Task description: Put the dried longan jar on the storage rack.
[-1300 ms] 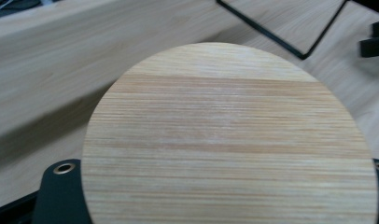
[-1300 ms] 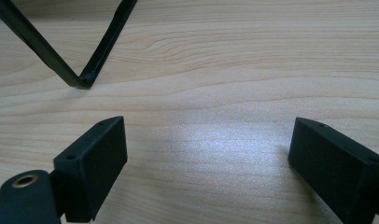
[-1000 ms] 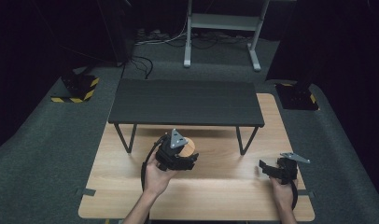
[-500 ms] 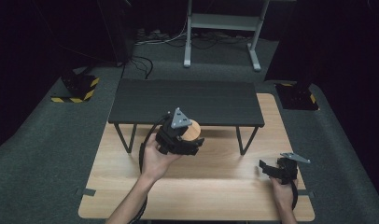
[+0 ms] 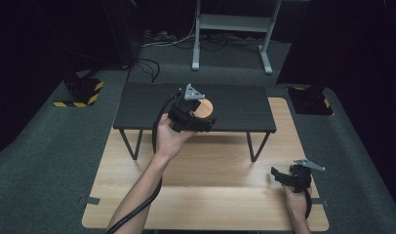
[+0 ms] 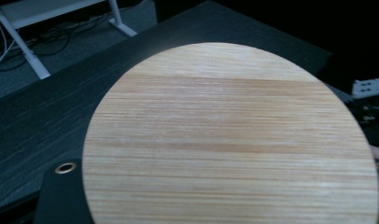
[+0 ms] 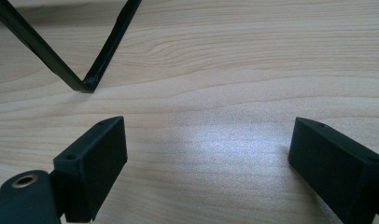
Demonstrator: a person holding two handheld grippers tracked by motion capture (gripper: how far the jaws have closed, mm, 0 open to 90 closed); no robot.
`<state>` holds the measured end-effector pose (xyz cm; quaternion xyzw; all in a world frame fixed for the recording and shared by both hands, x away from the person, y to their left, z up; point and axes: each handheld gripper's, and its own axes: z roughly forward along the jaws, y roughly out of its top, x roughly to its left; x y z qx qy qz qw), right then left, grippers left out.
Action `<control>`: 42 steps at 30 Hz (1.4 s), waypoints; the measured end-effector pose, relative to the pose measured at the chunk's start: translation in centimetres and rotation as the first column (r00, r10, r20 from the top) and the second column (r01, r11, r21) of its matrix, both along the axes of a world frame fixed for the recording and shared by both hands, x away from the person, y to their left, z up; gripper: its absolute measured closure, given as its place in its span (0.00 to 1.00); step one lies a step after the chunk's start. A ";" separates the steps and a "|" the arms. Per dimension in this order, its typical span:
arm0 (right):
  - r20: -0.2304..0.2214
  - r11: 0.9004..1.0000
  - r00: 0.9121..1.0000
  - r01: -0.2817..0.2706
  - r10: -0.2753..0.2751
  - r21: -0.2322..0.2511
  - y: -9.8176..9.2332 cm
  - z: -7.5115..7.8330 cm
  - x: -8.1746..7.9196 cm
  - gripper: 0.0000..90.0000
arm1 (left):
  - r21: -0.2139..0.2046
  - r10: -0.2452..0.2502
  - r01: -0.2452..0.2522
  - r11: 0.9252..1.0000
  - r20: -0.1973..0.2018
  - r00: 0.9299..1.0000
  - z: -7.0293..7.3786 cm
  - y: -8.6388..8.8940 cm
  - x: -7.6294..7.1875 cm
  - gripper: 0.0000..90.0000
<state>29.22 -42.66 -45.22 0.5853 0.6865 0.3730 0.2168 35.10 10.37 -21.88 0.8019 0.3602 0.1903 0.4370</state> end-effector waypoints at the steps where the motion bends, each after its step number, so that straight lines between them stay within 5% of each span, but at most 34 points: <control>1: 0.000 1.000 1.000 0.000 0.000 0.000 0.0 0.0 0.0 0.12 | -0.002 0.006 -0.006 1.000 -0.006 1.000 -0.1 -0.1 0.4 0.29; 13: 0.001 1.000 1.000 -0.002 0.002 0.009 -0.2 0.0 0.0 0.12 | -0.005 0.052 -0.053 0.999 -0.044 0.998 -1.1 -0.6 3.4 0.29; 34: 0.000 1.000 1.000 -0.004 0.004 0.010 -0.2 0.0 0.0 0.12 | 0.013 0.069 -0.069 0.998 -0.025 0.997 -1.6 -1.3 3.5 0.29; 42: 0.000 1.000 1.000 -0.004 0.004 0.012 -0.2 0.0 0.0 0.12 | -0.027 0.038 -0.038 0.999 -0.023 0.999 -2.1 -0.6 3.7 0.21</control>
